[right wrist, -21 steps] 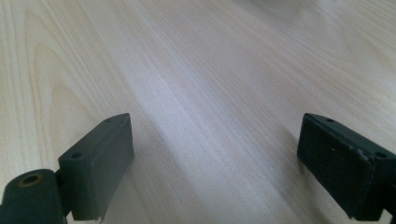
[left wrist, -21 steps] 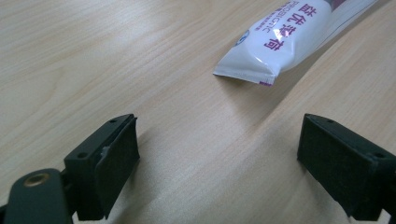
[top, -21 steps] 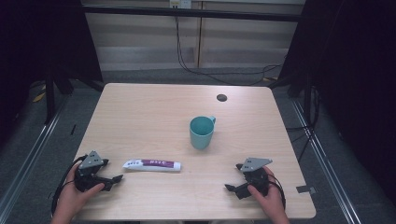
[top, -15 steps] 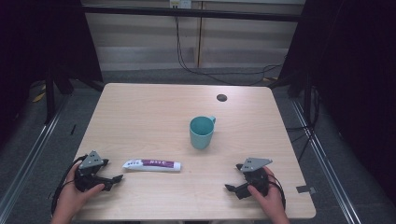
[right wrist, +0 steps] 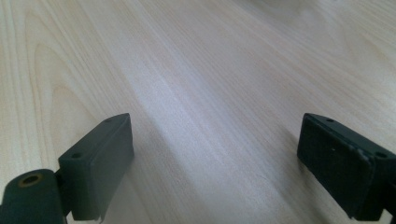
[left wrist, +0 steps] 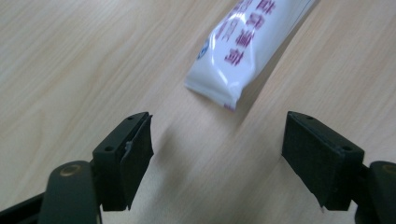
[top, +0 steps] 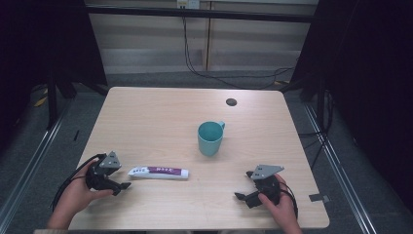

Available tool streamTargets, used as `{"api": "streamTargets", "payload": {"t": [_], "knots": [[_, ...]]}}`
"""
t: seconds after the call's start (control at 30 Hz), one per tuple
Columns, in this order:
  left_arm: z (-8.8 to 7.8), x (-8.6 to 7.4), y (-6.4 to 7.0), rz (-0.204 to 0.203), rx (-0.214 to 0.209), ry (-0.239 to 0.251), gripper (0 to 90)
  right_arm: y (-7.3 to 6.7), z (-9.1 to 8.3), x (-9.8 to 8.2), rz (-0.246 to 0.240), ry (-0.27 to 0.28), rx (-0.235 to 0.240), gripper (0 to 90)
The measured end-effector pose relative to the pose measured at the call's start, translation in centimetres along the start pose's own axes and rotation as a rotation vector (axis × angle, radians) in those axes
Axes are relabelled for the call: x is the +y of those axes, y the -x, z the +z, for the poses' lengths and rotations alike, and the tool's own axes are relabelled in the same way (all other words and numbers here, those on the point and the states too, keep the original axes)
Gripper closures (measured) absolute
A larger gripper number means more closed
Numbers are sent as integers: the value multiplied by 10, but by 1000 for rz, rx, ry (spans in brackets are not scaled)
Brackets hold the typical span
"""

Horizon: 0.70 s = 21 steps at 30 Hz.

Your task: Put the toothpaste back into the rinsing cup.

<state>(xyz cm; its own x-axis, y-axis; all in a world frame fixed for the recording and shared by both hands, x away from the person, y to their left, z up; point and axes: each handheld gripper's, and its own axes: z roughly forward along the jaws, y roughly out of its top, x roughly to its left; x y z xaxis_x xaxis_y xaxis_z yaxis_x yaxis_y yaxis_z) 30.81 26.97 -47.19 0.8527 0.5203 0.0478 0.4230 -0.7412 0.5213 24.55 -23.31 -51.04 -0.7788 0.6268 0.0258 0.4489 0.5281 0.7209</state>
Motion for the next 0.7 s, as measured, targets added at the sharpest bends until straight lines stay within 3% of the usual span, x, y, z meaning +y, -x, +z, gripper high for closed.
{"api": "streamTargets", "payload": {"t": [0.1,0.2,0.37,0.7], "knots": [[0,13,0,46,-16,-71,247,0,0,0,0,-1,-2,102],[0,26,0,95,-4,-137,251,0,0,0,-1,0,0,103],[4,43,0,136,-19,-175,262,0,0,0,-1,-1,-1,102],[23,61,6,223,-58,-265,302,0,0,0,-1,-1,-2,102]]}}
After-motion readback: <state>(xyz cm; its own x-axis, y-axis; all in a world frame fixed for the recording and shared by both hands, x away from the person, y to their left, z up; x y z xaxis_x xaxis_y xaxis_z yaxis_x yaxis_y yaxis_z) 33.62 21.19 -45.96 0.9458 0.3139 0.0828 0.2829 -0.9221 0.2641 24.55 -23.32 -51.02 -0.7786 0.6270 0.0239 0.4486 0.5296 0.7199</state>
